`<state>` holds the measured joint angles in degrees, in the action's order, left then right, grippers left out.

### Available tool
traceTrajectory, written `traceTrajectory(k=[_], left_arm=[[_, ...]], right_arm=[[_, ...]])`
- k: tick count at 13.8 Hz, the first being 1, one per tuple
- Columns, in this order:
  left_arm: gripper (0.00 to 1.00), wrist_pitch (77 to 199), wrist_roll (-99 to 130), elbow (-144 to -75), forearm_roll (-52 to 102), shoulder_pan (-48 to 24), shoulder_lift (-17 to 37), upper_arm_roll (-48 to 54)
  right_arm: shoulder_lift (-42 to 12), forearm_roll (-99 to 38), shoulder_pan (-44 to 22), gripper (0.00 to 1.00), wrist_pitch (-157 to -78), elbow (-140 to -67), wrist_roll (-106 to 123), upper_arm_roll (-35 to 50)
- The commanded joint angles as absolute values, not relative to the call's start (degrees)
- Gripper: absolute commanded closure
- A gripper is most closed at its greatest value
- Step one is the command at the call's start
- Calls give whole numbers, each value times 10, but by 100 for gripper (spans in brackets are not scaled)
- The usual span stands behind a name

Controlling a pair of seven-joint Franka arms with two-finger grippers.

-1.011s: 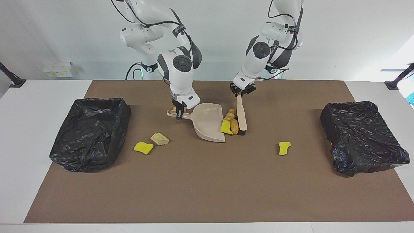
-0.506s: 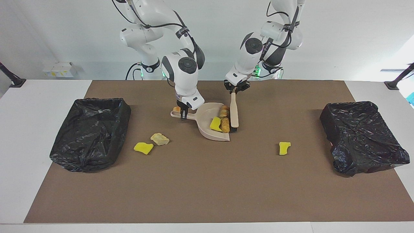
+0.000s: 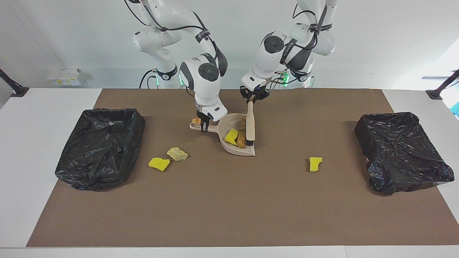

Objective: Sweep and dump trash in bin
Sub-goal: 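Push the swept pieces into the dustpan with the brush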

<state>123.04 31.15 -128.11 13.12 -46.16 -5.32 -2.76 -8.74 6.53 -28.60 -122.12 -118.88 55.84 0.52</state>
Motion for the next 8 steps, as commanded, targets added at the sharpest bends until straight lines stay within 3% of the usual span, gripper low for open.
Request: traceTrajectory(k=[1,8], left_arm=[[100,1209,324,-1223,139,-467,-18,-36],[100,1161,309,-1220,84,-418,-34,-44]], right_arm=[[-93,63,-287,100,-1232,-1188,543,7],[-93,63,-287,100,-1230,-1188,543,7]])
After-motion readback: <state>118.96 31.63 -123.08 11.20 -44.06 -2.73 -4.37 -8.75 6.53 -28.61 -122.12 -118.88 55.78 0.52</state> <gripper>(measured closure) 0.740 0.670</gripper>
